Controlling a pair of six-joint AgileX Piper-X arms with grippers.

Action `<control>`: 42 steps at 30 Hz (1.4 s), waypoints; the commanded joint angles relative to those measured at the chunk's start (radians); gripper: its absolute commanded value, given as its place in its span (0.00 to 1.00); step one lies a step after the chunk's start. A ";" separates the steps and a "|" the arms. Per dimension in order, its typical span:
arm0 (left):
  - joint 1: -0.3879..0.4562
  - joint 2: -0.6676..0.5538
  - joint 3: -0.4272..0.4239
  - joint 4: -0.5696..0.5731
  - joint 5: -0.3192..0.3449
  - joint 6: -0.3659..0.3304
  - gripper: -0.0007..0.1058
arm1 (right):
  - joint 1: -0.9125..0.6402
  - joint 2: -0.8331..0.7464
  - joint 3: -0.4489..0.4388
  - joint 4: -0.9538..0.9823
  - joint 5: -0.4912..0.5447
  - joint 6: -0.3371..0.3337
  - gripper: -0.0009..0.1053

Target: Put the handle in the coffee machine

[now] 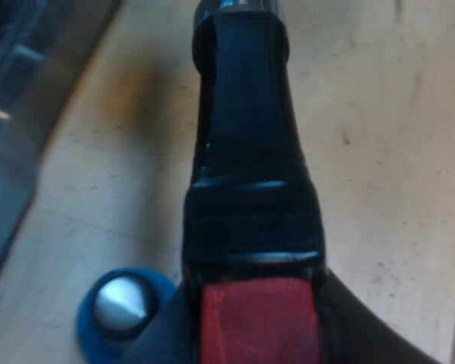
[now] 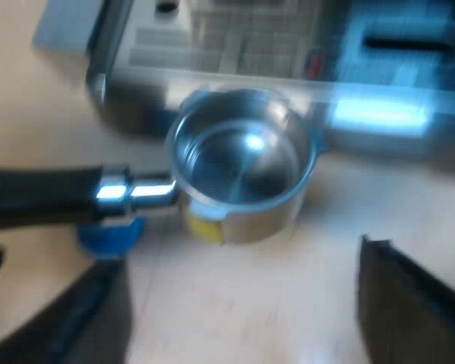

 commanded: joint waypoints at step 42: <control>0.183 0.273 -0.145 -0.268 0.105 -0.058 0.01 | 0.008 0.510 -0.004 -0.886 0.531 -0.396 0.51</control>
